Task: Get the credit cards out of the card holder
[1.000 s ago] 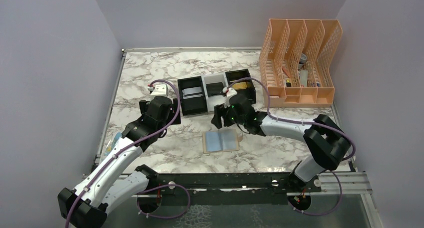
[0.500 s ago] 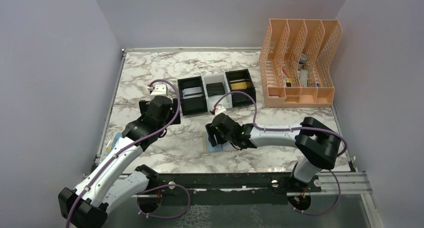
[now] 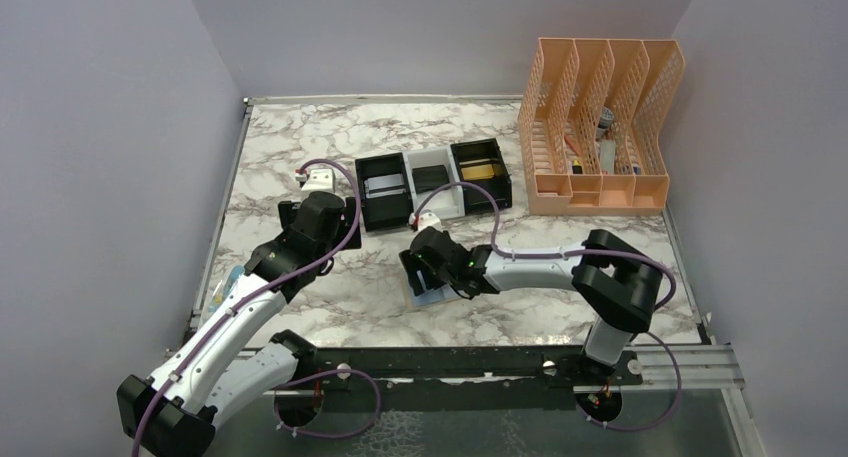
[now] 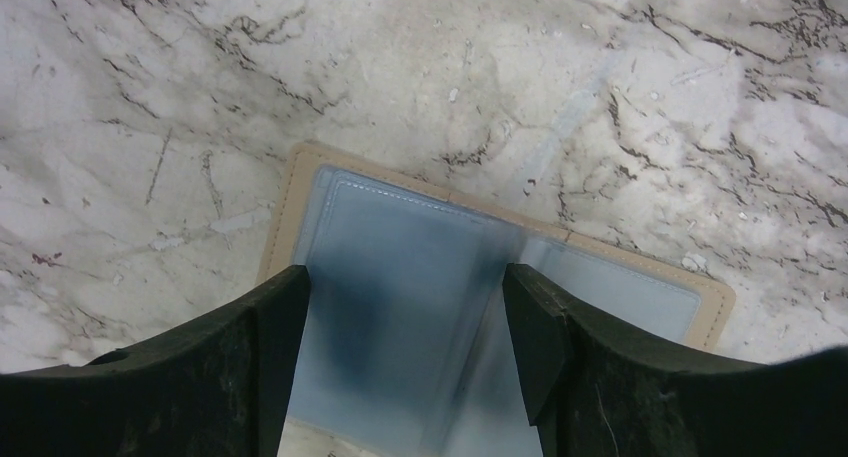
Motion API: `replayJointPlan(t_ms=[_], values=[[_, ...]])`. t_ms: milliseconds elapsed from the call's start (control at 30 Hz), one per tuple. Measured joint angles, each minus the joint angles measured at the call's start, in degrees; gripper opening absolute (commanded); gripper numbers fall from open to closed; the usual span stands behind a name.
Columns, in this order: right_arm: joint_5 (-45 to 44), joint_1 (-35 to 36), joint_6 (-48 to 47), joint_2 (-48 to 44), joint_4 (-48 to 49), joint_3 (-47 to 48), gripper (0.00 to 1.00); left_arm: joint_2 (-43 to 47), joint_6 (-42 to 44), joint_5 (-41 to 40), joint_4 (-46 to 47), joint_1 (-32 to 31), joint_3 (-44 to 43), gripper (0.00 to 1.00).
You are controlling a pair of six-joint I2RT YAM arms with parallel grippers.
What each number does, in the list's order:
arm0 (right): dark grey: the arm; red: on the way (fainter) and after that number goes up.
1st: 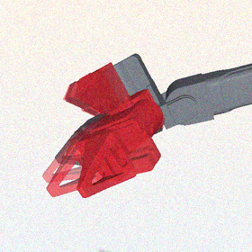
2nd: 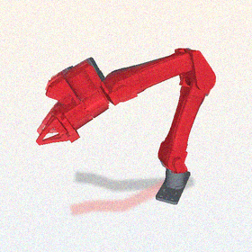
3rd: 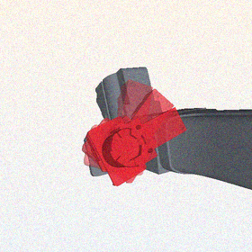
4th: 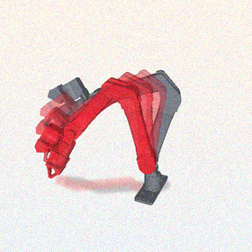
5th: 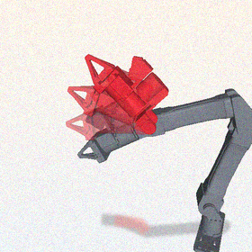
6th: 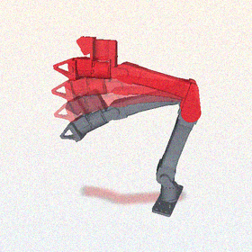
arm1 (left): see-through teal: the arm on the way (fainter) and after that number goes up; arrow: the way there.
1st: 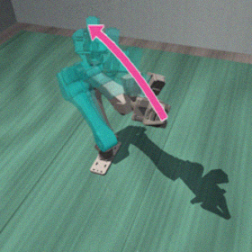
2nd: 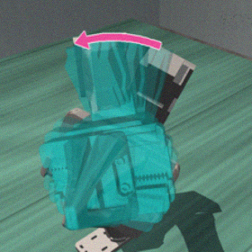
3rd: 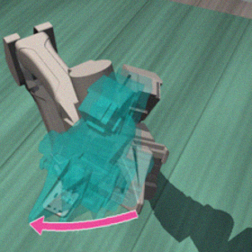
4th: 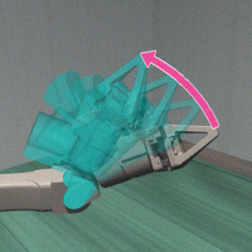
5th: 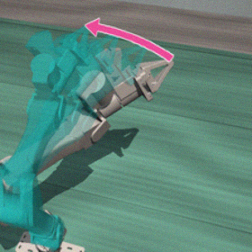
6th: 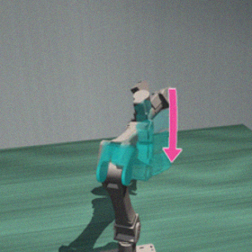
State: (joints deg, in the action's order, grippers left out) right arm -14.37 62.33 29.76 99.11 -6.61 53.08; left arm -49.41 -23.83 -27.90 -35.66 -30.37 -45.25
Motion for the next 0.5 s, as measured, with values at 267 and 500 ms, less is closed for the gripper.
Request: replayJointPlan(t_ms=[267,500], values=[[-3.0,1.5,0.1,2.8,0.0,2.6,0.62,0.0,0.0,0.0,0.0,0.0,0.0,0.99],[-4.3,1.7,0.4,3.4,1.0,3.0,0.47,0.0,0.0,0.0,0.0,0.0,0.0,0.99]])
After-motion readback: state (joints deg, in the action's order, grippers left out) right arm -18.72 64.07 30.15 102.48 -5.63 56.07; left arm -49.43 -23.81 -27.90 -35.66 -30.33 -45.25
